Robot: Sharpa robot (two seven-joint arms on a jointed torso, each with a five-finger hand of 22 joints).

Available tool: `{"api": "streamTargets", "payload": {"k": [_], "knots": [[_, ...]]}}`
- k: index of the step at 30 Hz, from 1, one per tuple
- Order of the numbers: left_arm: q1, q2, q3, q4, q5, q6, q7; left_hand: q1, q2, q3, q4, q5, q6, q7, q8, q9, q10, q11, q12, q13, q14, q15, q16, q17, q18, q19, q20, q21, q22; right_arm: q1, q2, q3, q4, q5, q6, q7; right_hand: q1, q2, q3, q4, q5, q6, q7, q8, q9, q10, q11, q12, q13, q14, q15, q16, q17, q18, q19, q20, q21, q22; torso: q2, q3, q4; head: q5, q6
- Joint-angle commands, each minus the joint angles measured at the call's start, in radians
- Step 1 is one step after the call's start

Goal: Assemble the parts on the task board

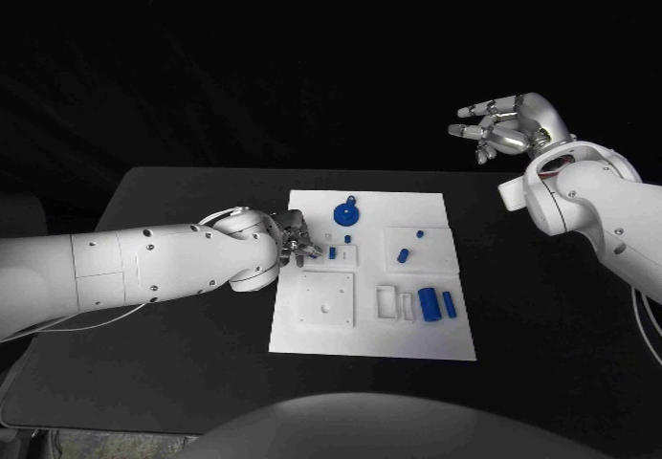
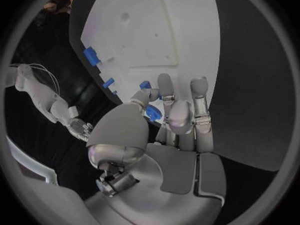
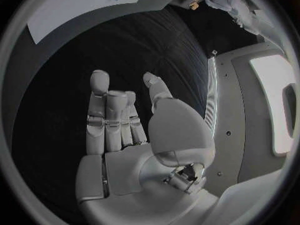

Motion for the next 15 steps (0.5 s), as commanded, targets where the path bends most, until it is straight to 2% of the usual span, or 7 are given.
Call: {"api": "streamTargets", "payload": {"k": [1,15], "knots": [[-0.001,0.003,0.0,-0.001,-0.011,0.018,-0.006,0.004,0.004,0.029,-0.028,0.006,0.053,-0.063,0.003,0.0,0.003,0.0,-0.004,0.001,0.002,0.001,-0.003,-0.001,0.003,0.002,-0.001,0.003,0.016,0.0,0.002,0.001,-0.001,-0.008,0.013,0.006,-0.005,0.002,0.004,-0.003,0.004,0.008,-0.003,-0.003,-0.001,0.001,-0.003,0.006,0.0,-0.001,-0.005,0.006,0.002,0.009,0.032,0.002,0.005,0.021,0.0,-0.0001,0.0001,0.001,0.0],[-0.003,0.006,0.0,-0.006,-0.012,0.025,-0.008,0.005,0.004,0.028,-0.028,0.003,0.052,-0.062,0.002,-0.003,0.002,0.0,-0.004,0.001,0.002,0.002,-0.005,-0.003,0.004,0.001,0.0,0.002,0.016,0.0,0.003,0.001,-0.002,-0.008,0.014,0.007,-0.006,0.003,0.004,-0.001,0.004,0.009,-0.003,-0.003,-0.001,0.001,-0.003,0.006,-0.001,-0.001,-0.005,0.005,0.001,0.008,0.032,0.002,0.005,0.02,0.0,-0.0001,-0.0004,0.0,0.0]]}}
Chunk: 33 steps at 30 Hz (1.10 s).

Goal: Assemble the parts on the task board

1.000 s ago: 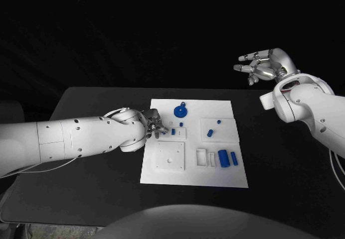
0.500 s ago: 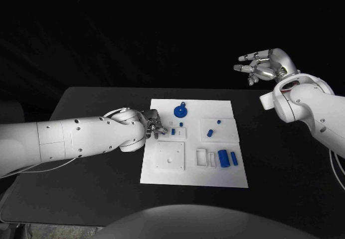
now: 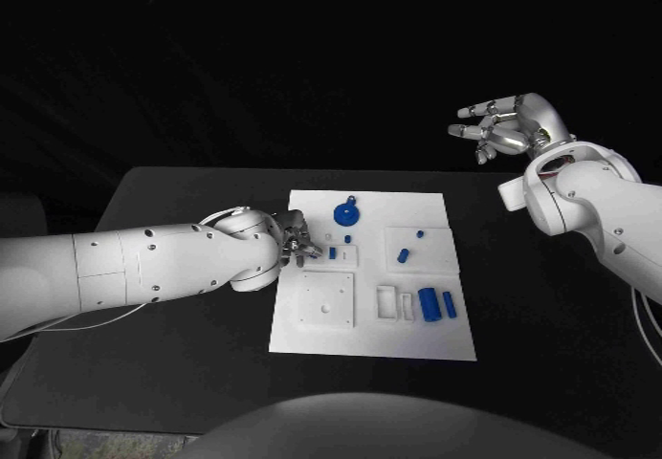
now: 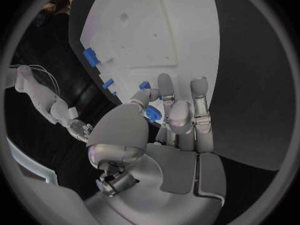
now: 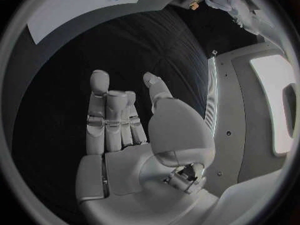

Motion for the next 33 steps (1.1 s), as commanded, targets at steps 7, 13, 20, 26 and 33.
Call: {"api": "streamTargets", "payload": {"k": [7,13,20,26,33], "knots": [[-0.002,0.004,0.0,-0.001,-0.004,0.027,-0.004,-0.001,-0.001,0.025,-0.025,0.02,0.057,-0.062,0.006,-0.004,0.002,0.0,-0.004,0.002,0.003,0.001,-0.006,-0.002,0.004,0.003,-0.001,0.003,0.016,0.0,0.001,0.001,0.0,-0.008,0.014,0.007,-0.007,0.003,0.004,0.0,0.005,0.006,0.0,-0.003,-0.001,0.001,-0.003,0.007,0.0,-0.001,-0.005,0.005,0.002,0.009,0.032,0.002,0.005,0.02,0.0,0.0005,-0.0005,-0.001,0.0],[-0.003,0.008,0.0,-0.003,-0.002,0.035,-0.003,-0.016,-0.017,0.02,-0.027,0.025,0.072,-0.07,0.016,-0.001,0.008,-0.003,-0.005,0.001,0.006,-0.002,-0.002,0.004,0.002,0.005,-0.003,0.003,0.016,0.0,0.002,0.001,0.0,-0.008,0.014,0.007,-0.007,0.003,0.004,0.0,0.005,0.006,0.0,-0.003,-0.001,0.001,-0.003,0.007,0.0,-0.001,-0.005,0.005,0.002,0.009,0.032,0.002,0.005,0.02,0.0,0.0007,-0.0005,-0.001,0.0],[-0.003,0.011,0.0,-0.006,-0.001,0.041,-0.003,-0.022,-0.027,0.016,-0.022,0.019,0.075,-0.075,0.027,0.006,0.012,-0.006,-0.007,0.0,0.008,-0.004,-0.002,0.006,0.0,0.007,-0.005,0.002,0.015,0.0,0.003,0.001,-0.001,-0.008,0.015,0.007,-0.007,0.003,0.004,0.0,0.005,0.006,0.0,-0.003,-0.001,0.001,-0.003,0.007,0.0,-0.001,-0.005,0.005,0.002,0.009,0.032,0.002,0.005,0.02,0.0,0.0008,-0.0006,-0.002,0.0],[-0.003,0.015,0.0,-0.01,-0.001,0.042,-0.003,-0.022,-0.033,0.014,-0.013,0.013,0.075,-0.077,0.031,0.01,0.015,-0.007,-0.009,-0.001,0.009,-0.005,-0.002,0.007,-0.002,0.01,-0.006,0.0,0.015,0.0,0.004,0.001,-0.002,-0.008,0.015,0.007,-0.008,0.003,0.004,0.002,0.007,0.006,0.0,-0.003,-0.001,0.0,-0.003,0.006,-0.001,-0.001,-0.005,0.004,0.001,0.008,0.032,0.002,0.004,0.02,0.001,0.001,-0.0004,-0.002,0.0],[-0.003,0.02,0.0,-0.014,0.0,0.047,-0.004,-0.019,-0.041,0.01,-0.008,0.002,0.077,-0.079,0.033,0.012,0.016,-0.008,-0.009,0.0,0.01,-0.005,0.0,0.011,-0.004,0.011,-0.007,-0.001,0.015,0.0,0.005,0.001,-0.002,-0.008,0.015,0.007,-0.008,0.003,0.004,0.002,0.007,0.006,0.0,-0.003,-0.001,0.0,-0.003,0.006,-0.001,-0.001,-0.005,0.004,0.001,0.008,0.032,0.002,0.004,0.02,0.001,0.0012,-0.0007,-0.004,0.0]]}}
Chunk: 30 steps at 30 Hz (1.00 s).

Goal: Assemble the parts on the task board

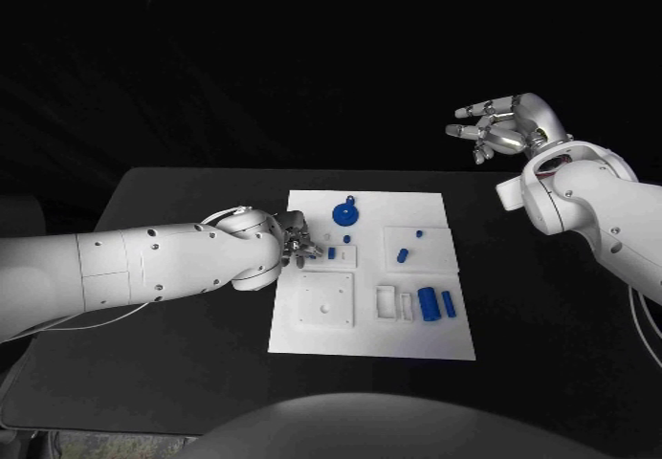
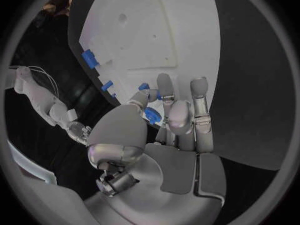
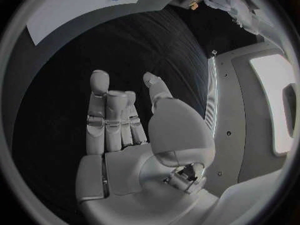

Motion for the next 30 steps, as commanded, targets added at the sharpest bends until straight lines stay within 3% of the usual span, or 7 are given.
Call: {"api": "streamTargets", "payload": {"k": [1,7,11,19,20,21,30], "knots": [[-0.003,0.007,-0.001,0.002,0.001,0.027,0.001,0.002,-0.011,-0.004,0.01,-0.01,0.077,-0.079,0.003,0.001,0.009,-0.001,-0.005,0.0,0.006,-0.002,0.0,0.001,-0.004,0.007,-0.003,-0.001,0.016,0.0,0.001,0.001,0.0,-0.008,0.013,0.007,-0.008,0.003,0.004,0.002,0.007,0.006,0.0,-0.003,-0.001,0.0,-0.003,0.006,-0.001,-0.001,-0.005,0.004,0.0,0.009,0.031,0.002,0.004,0.019,0.0,0.0003,0.0003,-0.001,0.0],[-0.003,0.011,-0.001,-0.001,0.0,0.028,-0.001,0.006,-0.027,-0.017,0.033,-0.027,0.08,-0.084,0.001,0.0,0.01,-0.003,-0.004,0.002,0.008,-0.003,0.002,0.005,-0.006,0.009,-0.004,-0.004,0.015,0.0,0.002,0.001,0.0,-0.008,0.013,0.007,-0.008,0.003,0.005,0.004,0.007,0.005,0.0,-0.003,-0.001,0.0,-0.003,0.006,-0.002,-0.002,-0.005,0.003,-0.001,0.009,0.032,0.002,0.003,0.019,0.0,0.0005,0.0003,-0.002,0.0],[-0.003,0.013,-0.001,-0.004,-0.002,0.027,-0.001,0.011,-0.037,-0.032,0.054,-0.064,0.084,-0.087,-0.003,-0.003,0.01,-0.004,-0.003,0.003,0.009,-0.004,0.001,0.005,-0.008,0.011,-0.005,-0.005,0.015,0.0,0.002,0.001,0.0,-0.008,0.013,0.007,-0.008,0.003,0.005,0.004,0.007,0.005,0.0,-0.003,-0.001,0.0,-0.003,0.006,-0.002,-0.002,-0.005,0.003,-0.001,0.009,0.032,0.002,0.003,0.019,0.0,0.0001,0.0,-0.003,0.0],[-0.003,0.02,0.0,-0.016,-0.003,0.03,-0.003,0.036,-0.054,-0.055,0.102,-0.096,0.087,-0.089,-0.009,-0.007,0.008,-0.004,-0.001,0.006,0.009,-0.005,-0.001,0.002,-0.011,0.014,-0.006,-0.011,0.015,0.0,0.003,0.001,-0.001,-0.008,0.013,0.008,-0.009,0.002,0.005,0.006,0.007,0.006,0.0,-0.003,-0.001,0.0,-0.003,0.005,-0.002,-0.001,-0.005,0.003,0.0,0.009,0.032,0.002,0.002,0.019,0.001,0.0,0.0006,-0.004,0.0],[-0.003,0.021,0.0,-0.018,-0.003,0.031,-0.003,0.034,-0.056,-0.062,0.108,-0.123,0.089,-0.09,-0.01,-0.008,0.008,-0.005,0.0,0.006,0.008,-0.005,-0.001,0.001,-0.011,0.014,-0.006,-0.011,0.015,0.0,0.003,0.001,-0.001,-0.008,0.013,0.008,-0.009,0.002,0.005,0.006,0.007,0.006,0.0,-0.003,-0.001,0.0,-0.003,0.005,-0.002,-0.001,-0.005,0.003,0.0,0.009,0.032,0.002,0.002,0.019,0.001,0.0,0.0006,-0.004,0.0],[-0.003,0.023,0.0,-0.02,-0.003,0.033,-0.003,0.035,-0.058,-0.076,0.12,-0.157,0.092,-0.091,-0.013,-0.011,0.007,-0.005,0.001,0.007,0.008,-0.005,-0.002,0.0,-0.012,0.014,-0.006,-0.012,0.015,0.0,0.003,0.001,-0.001,-0.007,0.013,0.008,-0.009,0.002,0.005,0.006,0.007,0.006,0.0,-0.003,-0.001,0.0,-0.003,0.005,-0.002,-0.001,-0.005,0.003,0.0,0.009,0.032,0.002,0.002,0.019,0.001,0.0,0.0006,-0.004,0.0],[-0.003,0.027,0.0,-0.03,-0.003,0.033,-0.003,0.085,-0.087,-0.16,0.232,-0.199,0.099,-0.092,-0.019,-0.019,0.002,-0.005,0.007,0.01,0.007,-0.006,-0.006,-0.009,-0.015,0.018,-0.008,-0.02,0.016,0.0,0.002,0.001,-0.001,-0.007,0.012,0.007,-0.01,0.002,0.005,0.009,0.009,0.005,0.0,-0.003,-0.001,-0.001,-0.003,0.005,-0.003,-0.002,-0.005,0.002,-0.001,0.009,0.031,0.002,-0.001,0.018,0.0,-0.0006,0.0003,-0.006,0.0]]}}
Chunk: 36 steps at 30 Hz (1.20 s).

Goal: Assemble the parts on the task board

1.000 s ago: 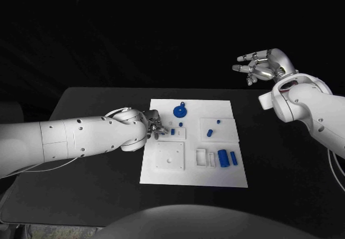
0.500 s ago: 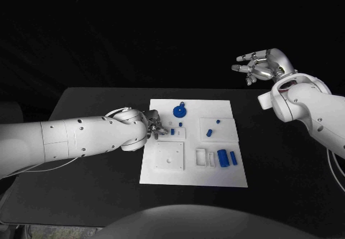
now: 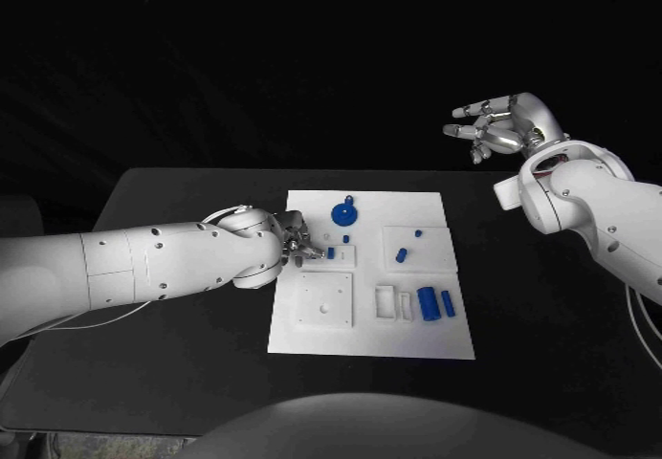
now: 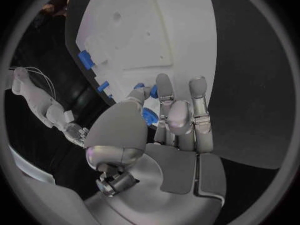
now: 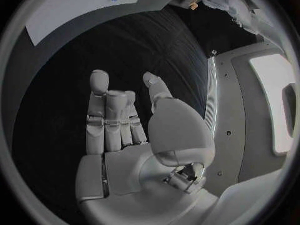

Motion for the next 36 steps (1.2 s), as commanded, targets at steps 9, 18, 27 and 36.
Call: {"api": "streamTargets", "payload": {"k": [9,18,27,36], "knots": [[-0.002,0.001,0.0,0.001,-0.004,0.012,0.011,0.044,-0.018,-0.052,0.075,-0.016,-0.002,0.003,0.0,-0.003,-0.004,-0.001,0.008,0.001,0.002,-0.002,-0.008,-0.007,-0.017,0.008,0.002,-0.007,0.016,0.0,-0.002,0.001,0.001,-0.006,0.01,0.007,-0.01,-0.001,0.0,0.011,0.007,0.004,0.0,-0.003,-0.001,-0.002,-0.003,0.004,-0.002,-0.003,-0.005,0.001,-0.002,0.014,0.031,0.003,-0.002,0.018,-0.001,-0.0006,0.0003,-0.002,0.0],[-0.002,-0.002,0.001,0.0,-0.008,0.008,0.013,0.046,-0.036,-0.104,0.109,-0.114,0.0,0.008,0.002,-0.004,-0.008,0.002,0.011,0.001,-0.002,-0.001,-0.012,-0.017,-0.018,0.006,0.002,-0.011,0.015,0.0,-0.003,0.001,0.0,-0.006,0.009,0.007,-0.011,-0.002,-0.001,0.014,0.01,0.003,0.001,-0.003,-0.001,-0.001,-0.003,0.004,-0.002,-0.002,-0.005,0.002,-0.001,0.014,0.031,0.003,-0.001,0.018,-0.001,-0.001,0.0009,-0.003,0.0],[-0.002,-0.006,0.002,0.002,-0.01,0.004,0.014,0.054,-0.067,-0.125,0.171,-0.134,-0.002,0.01,0.01,-0.001,-0.009,0.004,0.014,0.0,-0.004,-0.001,-0.013,-0.022,-0.018,0.008,0.002,-0.013,0.016,0.0,-0.002,0.001,0.0,-0.006,0.007,0.007,-0.01,-0.005,-0.003,0.02,0.015,0.001,0.001,-0.003,-0.001,-0.002,-0.003,0.003,-0.003,-0.002,-0.004,0.002,-0.001,0.014,0.031,0.003,-0.002,0.018,-0.001,-0.0008,0.0006,-0.003,0.0],[-0.002,-0.012,0.003,0.006,-0.01,0.003,0.014,0.034,-0.089,-0.124,0.188,-0.157,-0.003,0.013,0.014,0.001,-0.01,0.005,0.014,0.0,-0.005,0.0,-0.014,-0.026,-0.017,0.008,0.003,-0.015,0.016,0.0,-0.002,0.001,-0.001,-0.006,0.007,0.006,-0.009,-0.007,-0.005,0.026,0.022,-0.002,0.001,-0.003,-0.001,-0.002,-0.002,0.003,-0.003,-0.003,-0.004,0.002,-0.001,0.014,0.031,0.003,-0.002,0.018,-0.001,-0.0004,0.0004,-0.003,0.0]]}}
